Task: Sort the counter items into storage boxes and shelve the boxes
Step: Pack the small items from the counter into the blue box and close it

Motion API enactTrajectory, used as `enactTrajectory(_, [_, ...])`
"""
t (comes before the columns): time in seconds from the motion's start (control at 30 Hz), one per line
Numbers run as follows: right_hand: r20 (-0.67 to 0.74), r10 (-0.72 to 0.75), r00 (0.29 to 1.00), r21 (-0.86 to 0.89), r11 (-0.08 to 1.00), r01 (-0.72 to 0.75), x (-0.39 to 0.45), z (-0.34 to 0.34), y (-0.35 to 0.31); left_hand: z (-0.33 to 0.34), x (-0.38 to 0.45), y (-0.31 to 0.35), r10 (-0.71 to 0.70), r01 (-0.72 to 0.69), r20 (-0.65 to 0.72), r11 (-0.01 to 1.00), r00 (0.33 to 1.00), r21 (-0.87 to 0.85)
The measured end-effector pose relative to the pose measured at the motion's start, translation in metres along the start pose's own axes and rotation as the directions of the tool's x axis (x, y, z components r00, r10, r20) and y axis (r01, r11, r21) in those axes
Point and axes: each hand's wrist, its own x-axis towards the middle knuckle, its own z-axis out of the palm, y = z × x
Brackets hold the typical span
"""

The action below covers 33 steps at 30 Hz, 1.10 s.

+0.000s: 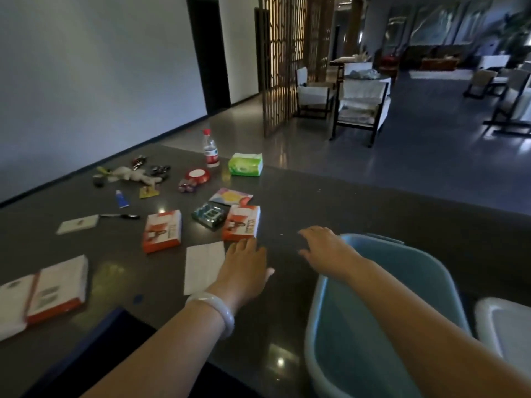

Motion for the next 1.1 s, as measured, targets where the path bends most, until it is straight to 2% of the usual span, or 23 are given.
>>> enactTrajectory(0.17, [0.098, 0.114, 0.989, 0.042, 0.992, -0.119, 0.033, 0.046, -0.076, 0.018, -0.020, -0.094, -0.041, 0.046, 0.083, 0.997, 0.996, -0.058])
enactTrajectory(0.3, [0.166, 0.190, 0.968, 0.074, 0.976, -0.205, 0.053, 0.079, -0.106, 0.034, -0.024, -0.141, -0.134, 0.152, 0.139, 0.981, 0.981, -0.122])
enactTrajectory(0.43, [0.212, 0.275, 0.938, 0.117, 0.946, -0.304, 0.070, 0.100, -0.121, 0.051, -0.020, -0.168, -0.224, 0.272, 0.223, 0.937, 0.949, -0.218])
enactTrajectory(0.6, [0.156, 0.348, 0.925, 0.158, 0.915, -0.371, 0.098, 0.116, -0.124, 0.072, -0.005, -0.183, -0.188, 0.259, 0.256, 0.924, 0.948, -0.281])
enactTrajectory(0.7, [0.084, 0.333, 0.939, 0.148, 0.928, -0.342, 0.119, 0.121, -0.119, 0.080, 0.007, -0.189, -0.172, 0.256, 0.276, 0.917, 0.946, -0.307])
enactTrajectory(0.77, [0.061, 0.271, 0.961, 0.111, 0.955, -0.276, 0.135, 0.124, -0.113, 0.084, 0.017, -0.194, -0.140, 0.225, 0.278, 0.926, 0.950, -0.304])
enactTrajectory(0.93, [0.154, 0.119, 0.981, -0.025, 0.993, -0.117, 0.163, 0.136, -0.097, 0.097, 0.026, -0.199, -0.074, 0.158, 0.303, 0.951, 0.950, -0.264])
enactTrajectory(1.0, [0.174, 0.105, 0.979, -0.070, 0.993, -0.094, 0.161, 0.140, -0.092, 0.101, 0.025, -0.200, -0.074, 0.152, 0.303, 0.958, 0.950, -0.243])
enactTrajectory(1.1, [0.133, 0.123, 0.983, -0.092, 0.989, -0.112, 0.142, 0.141, -0.089, 0.103, 0.022, -0.202, -0.085, 0.161, 0.306, 0.959, 0.948, -0.232])
